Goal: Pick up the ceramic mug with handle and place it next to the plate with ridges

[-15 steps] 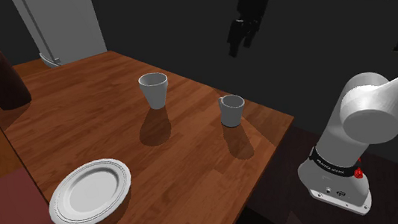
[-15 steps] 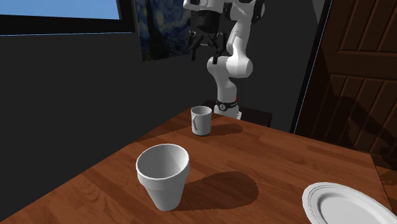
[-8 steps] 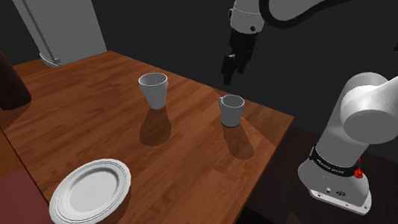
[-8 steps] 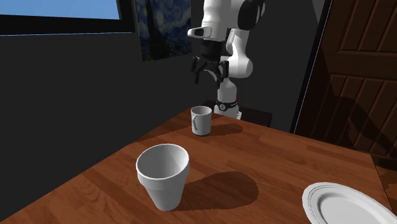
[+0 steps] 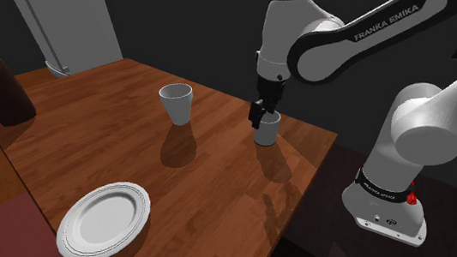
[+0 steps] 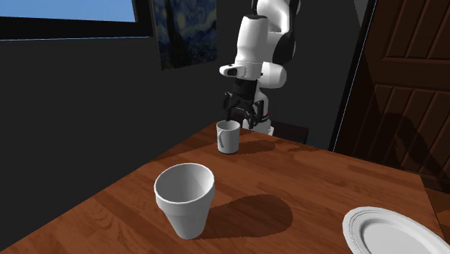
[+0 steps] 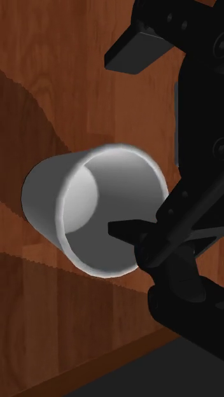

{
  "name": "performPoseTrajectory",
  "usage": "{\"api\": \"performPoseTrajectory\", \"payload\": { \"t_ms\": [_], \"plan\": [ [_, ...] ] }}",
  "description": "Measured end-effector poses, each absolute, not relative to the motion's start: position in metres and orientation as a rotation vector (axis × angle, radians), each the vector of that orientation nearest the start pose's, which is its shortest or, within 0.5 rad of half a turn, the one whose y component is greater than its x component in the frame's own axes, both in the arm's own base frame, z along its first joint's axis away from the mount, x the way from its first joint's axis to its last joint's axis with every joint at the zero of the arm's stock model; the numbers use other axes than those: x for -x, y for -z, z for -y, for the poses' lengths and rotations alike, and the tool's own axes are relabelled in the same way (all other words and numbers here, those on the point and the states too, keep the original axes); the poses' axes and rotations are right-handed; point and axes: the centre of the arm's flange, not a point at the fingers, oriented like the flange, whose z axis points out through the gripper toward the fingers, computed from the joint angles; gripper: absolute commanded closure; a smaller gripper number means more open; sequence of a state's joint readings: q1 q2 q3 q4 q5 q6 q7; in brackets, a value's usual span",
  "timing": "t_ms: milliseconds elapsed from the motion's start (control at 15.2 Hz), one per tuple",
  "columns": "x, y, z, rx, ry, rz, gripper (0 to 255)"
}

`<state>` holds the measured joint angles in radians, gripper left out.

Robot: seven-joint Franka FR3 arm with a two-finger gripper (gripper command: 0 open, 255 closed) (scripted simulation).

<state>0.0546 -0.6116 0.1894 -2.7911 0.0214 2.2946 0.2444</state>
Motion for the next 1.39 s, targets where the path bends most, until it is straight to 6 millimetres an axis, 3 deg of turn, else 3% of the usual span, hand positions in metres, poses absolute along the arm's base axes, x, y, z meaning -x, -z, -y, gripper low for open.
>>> {"api": "performPoseTrajectory", "payload": {
  "t_ms": [462,858,924,1386],
  "plan": [
    [-0.346,-0.350,-0.077,3.200,0.199,-0.067,0],
    [-0.346,-0.347,-0.077,3.200,0.201,-0.067,0],
    [-0.346,-0.347,-0.077,3.200,0.201,-0.067,255],
    [-0.346,-0.347,-0.077,3.200,0.201,-0.067,255]
  ]
}}
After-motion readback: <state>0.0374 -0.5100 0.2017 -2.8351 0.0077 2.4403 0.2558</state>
